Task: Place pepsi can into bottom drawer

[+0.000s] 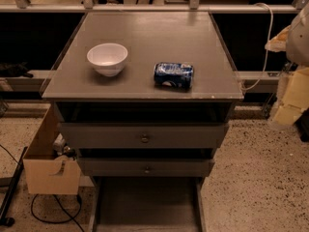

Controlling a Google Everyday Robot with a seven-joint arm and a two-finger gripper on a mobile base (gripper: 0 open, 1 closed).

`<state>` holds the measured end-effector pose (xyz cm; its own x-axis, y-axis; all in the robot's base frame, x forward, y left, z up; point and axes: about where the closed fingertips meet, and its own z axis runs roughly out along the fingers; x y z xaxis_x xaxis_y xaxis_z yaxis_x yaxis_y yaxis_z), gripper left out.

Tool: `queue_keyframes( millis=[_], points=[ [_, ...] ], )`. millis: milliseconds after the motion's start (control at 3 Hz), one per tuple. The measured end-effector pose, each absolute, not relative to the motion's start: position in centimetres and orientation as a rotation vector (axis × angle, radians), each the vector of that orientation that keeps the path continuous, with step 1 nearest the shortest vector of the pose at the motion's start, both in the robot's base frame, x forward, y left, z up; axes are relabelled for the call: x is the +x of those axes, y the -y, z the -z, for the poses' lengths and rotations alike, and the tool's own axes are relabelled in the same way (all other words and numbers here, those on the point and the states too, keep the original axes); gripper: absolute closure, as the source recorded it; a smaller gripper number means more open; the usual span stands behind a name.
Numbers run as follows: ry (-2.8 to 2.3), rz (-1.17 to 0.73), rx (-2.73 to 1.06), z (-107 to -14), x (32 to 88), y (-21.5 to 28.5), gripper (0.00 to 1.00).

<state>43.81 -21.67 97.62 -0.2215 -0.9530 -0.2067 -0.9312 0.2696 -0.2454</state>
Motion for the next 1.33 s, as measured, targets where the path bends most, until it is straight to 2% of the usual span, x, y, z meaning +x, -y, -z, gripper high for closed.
queue_keyframes(
  millis=[333,1000,1333],
  points=[
    [-2.232,0.098,-1.725,-97.6,43.8,21.7,0.0],
    [-2.036,0.049,-1.804,-99.4,49.4,17.7,0.0],
    [-1.912,-0.186,-1.663,-98.9,55.4,15.9,0.0]
  ],
)
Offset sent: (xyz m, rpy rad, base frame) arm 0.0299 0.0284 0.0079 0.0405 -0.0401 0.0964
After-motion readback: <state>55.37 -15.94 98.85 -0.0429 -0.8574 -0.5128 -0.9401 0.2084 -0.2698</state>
